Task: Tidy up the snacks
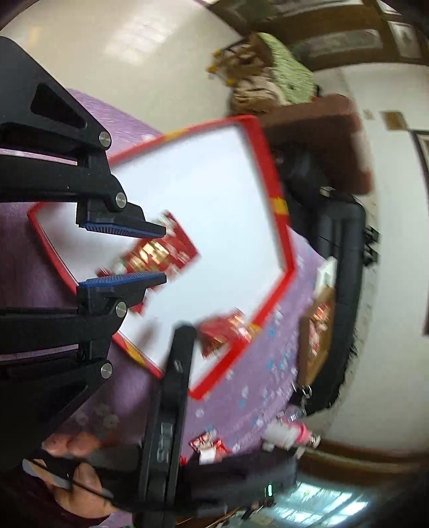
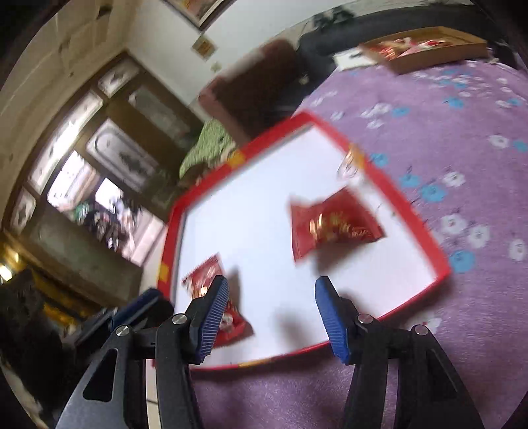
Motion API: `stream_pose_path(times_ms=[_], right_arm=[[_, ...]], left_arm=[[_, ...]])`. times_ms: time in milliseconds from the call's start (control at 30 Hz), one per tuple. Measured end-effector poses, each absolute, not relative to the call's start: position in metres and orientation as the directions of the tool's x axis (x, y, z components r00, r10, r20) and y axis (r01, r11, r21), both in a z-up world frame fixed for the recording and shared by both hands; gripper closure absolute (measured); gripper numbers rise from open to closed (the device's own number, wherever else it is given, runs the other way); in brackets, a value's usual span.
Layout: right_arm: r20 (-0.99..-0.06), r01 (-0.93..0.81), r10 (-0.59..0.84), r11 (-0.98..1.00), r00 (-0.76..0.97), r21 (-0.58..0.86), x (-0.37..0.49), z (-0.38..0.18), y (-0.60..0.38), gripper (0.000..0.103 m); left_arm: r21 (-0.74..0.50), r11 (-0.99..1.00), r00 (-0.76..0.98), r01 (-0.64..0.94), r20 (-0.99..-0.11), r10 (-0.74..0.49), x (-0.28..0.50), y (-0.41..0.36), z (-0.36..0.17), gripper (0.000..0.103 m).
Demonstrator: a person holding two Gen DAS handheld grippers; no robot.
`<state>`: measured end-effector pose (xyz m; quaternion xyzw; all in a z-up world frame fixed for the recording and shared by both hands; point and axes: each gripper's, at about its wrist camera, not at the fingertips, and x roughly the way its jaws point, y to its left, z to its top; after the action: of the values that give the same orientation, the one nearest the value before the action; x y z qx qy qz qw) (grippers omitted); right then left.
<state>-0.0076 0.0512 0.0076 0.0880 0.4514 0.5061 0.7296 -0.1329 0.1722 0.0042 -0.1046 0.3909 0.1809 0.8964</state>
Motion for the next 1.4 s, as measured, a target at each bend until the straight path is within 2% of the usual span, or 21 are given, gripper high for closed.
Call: stream_pose_path(times_ms=[133,267,367,433,633,767,833,933,1000,1067,1233,1400], right_arm=[[-0.622,-0.679,0.781,0.485,0.053,0.551,-0.013,0.01,0.05,0.05],[-0.704,-0.693,0.71,0.524,0.034,0.495,-0.02,0.012,0.046,0.051],[-0.733,-0.703,0.677,0.552,0.063,0.449,-0.026,0.012,0.032,0.05],[-0.744,-0.711,0.664,0.56,0.078,0.425,-0.03,0.013,0.021,0.05],[-0.723,-0.707,0.689,0.535,0.048,0.463,-0.037,0.009,-0.028,0.048],[-0.598,-0.69,0.797,0.477,0.079,0.544,-0.032,0.022,-0.086,0.047],[-0.583,-0.641,0.796,0.535,0.164,0.551,-0.016,0.023,-0.132,0.041],[-0.607,-0.513,0.734,0.663,0.305,0.545,0.026,0.016,-0.21,0.041],[-0.663,-0.376,0.618,0.785,0.423,0.492,0.057,0.009,-0.274,0.04],[-0.692,-0.265,0.538,0.842,0.482,0.47,0.08,0.005,-0.324,0.038],[-0.744,-0.034,0.273,0.947,0.609,0.319,0.126,0.004,-0.427,0.035],[-0.731,0.053,0.167,0.962,0.662,0.267,0.187,-0.007,-0.467,0.035]], left_arm=[[-0.09,0.888,0.564,-0.451,-0.8,0.205,-0.137,0.186,-0.016,0.085],[-0.061,0.911,0.565,-0.408,-0.8,0.2,-0.144,0.169,-0.018,0.085],[-0.063,0.925,0.552,-0.375,-0.817,0.168,-0.147,0.151,-0.022,0.085],[-0.038,0.925,0.557,-0.377,-0.808,0.193,-0.156,0.136,-0.019,0.085],[-0.009,0.945,0.573,-0.326,-0.797,0.19,-0.166,0.107,-0.007,0.085],[-0.076,0.935,0.573,-0.346,-0.806,0.147,-0.163,0.113,0.001,0.085],[-0.095,0.938,0.612,-0.333,-0.779,0.138,-0.163,0.109,0.011,0.085],[-0.14,0.957,0.7,-0.254,-0.709,0.083,-0.162,0.089,0.03,0.08],[-0.153,0.971,0.734,-0.184,-0.678,0.033,-0.157,0.07,0.037,0.058],[-0.154,0.981,0.749,-0.119,-0.662,-0.013,-0.146,0.048,0.04,0.046],[-0.143,0.99,0.708,0.015,-0.697,-0.112,-0.104,-0.008,0.026,0.046],[-0.152,0.983,0.654,0.106,-0.734,-0.184,-0.094,-0.045,0.01,0.046]])
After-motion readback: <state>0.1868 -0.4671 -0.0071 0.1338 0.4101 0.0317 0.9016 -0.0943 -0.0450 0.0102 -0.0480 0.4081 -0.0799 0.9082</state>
